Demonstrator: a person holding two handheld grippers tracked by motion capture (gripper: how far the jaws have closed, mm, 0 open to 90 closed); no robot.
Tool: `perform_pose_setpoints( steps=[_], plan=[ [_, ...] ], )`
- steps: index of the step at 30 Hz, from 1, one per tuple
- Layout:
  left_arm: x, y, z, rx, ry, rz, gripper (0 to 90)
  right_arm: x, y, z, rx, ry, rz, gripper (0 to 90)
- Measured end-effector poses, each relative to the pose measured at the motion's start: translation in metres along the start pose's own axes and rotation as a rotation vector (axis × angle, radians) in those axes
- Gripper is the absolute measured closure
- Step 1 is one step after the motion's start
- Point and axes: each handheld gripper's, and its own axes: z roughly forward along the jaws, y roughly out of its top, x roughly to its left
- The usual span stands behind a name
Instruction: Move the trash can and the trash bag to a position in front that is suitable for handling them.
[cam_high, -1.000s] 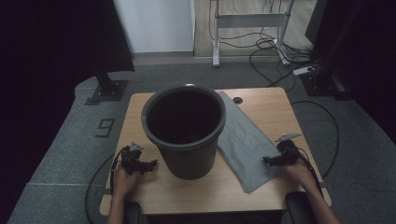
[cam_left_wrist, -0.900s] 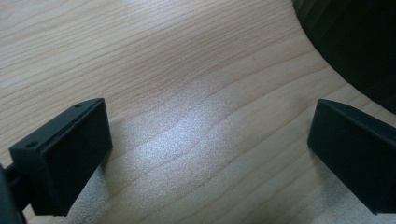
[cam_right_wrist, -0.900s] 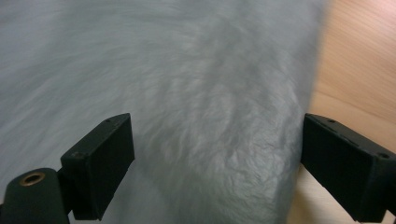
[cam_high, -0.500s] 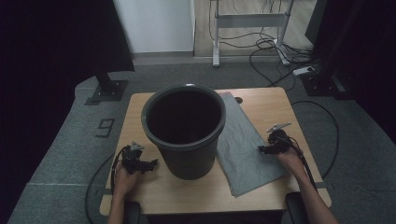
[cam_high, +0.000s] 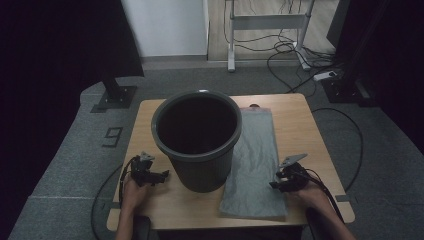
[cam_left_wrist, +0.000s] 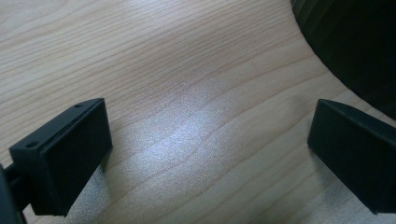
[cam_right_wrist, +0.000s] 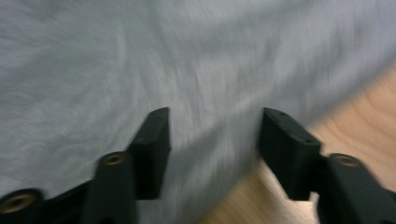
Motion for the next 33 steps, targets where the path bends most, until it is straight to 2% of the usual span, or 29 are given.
perform_pose_setpoints(
  steps=[1, 2, 3, 4, 5, 6, 7, 8, 9, 10, 12, 14, 15, 17, 19, 23, 27, 30, 31, 32, 33],
  plan=[
    [0.0, 0.0, 0.0, 0.0, 0.0, 0.0, 0.0, 0.001, 0.003, -0.005, -0.023, -0.004, -0.002, 36.8],
    [0.0, 0.0, 0.0, 0.0, 0.0, 0.0, 0.0, -0.008, 0.012, -0.014, -0.08, -0.055, 0.018, 30.8],
    [0.0, 0.0, 0.0, 0.0, 0.0, 0.0, 0.0, -0.008, 0.012, -0.014, -0.08, -0.055, 0.018, 30.8],
    [0.0, 0.0, 0.0, 0.0, 0.0, 0.0, 0.0, -0.018, 0.016, -0.017, -0.1, -0.097, 0.036, 28.6],
    [0.0, 0.0, 0.0, 0.0, 0.0, 0.0, 0.0, -0.039, 0.024, -0.017, -0.122, -0.163, 0.082, 26.3],
    [0.0, 0.0, 0.0, 0.0, -0.001, 0.0, 0.0, -0.039, 0.024, -0.017, -0.122, -0.163, 0.082, 26.3],
    [0.0, 0.0, 0.0, -0.001, 0.0, 0.001, 0.0, -0.06, 0.03, -0.01, -0.104, -0.231, 0.091, 26.4],
    [0.0, 0.0, 0.0, -0.001, 0.0, 0.001, 0.0, -0.06, 0.03, -0.01, -0.104, -0.231, 0.091, 26.4],
    [0.0, 0.0, 0.0, -0.002, 0.0, 0.0, 0.0, -0.077, 0.035, -0.001, -0.089, -0.254, 0.105, 29.4],
    [0.0, 0.0, 0.0, -0.002, 0.0, 0.0, 0.0, -0.077, 0.035, -0.001, -0.089, -0.254, 0.105, 29.4],
    [0.0, 0.0, 0.0, -0.001, 0.0, 0.0, 0.0, -0.09, 0.037, 0.009, -0.086, -0.247, 0.112, 41.7],
    [0.0, 0.0, 0.0, -0.001, 0.0, 0.0, 0.0, -0.098, 0.04, 0.016, -0.085, -0.271, 0.106, 53.2],
    [0.0, 0.0, 0.0, -0.001, 0.001, 0.001, 0.0, -0.099, 0.042, 0.019, -0.081, -0.273, 0.098, 56.2],
    [0.0, 0.0, 0.0, -0.001, 0.001, 0.001, 0.0, -0.101, 0.043, 0.025, -0.068, -0.313, 0.082, 62.1],
    [0.0, 0.0, 0.0, -0.001, 0.001, 0.001, 0.0, -0.103, 0.041, 0.031, -0.032, -0.313, 0.086, 64.0],
    [-0.001, 0.0, 0.0, 0.0, 0.001, 0.002, 0.0, -0.104, 0.028, 0.024, -0.05, -0.322, 0.159, 64.3],
    [-0.002, 0.001, 0.0, 0.001, 0.0, 0.002, 0.0, -0.101, 0.005, 0.008, -0.061, -0.335, 0.239, 61.3],
    [-0.002, 0.001, 0.001, 0.0, -0.002, 0.001, 0.0, -0.095, -0.014, -0.008, -0.046, -0.344, 0.28, 54.9],
    [-0.002, 0.001, 0.001, 0.0, -0.002, 0.001, 0.0, -0.093, -0.019, -0.013, -0.026, -0.362, 0.286, 50.7],
    [-0.003, 0.001, 0.001, -0.002, -0.001, 0.001, 0.0, -0.088, -0.024, -0.021, 0.002, -0.408, 0.289, 42.1],
    [-0.003, 0.001, 0.001, -0.001, 0.0, 0.001, 0.0, -0.086, -0.025, -0.025, -0.02, -0.418, 0.295, 37.0]
  ],
)
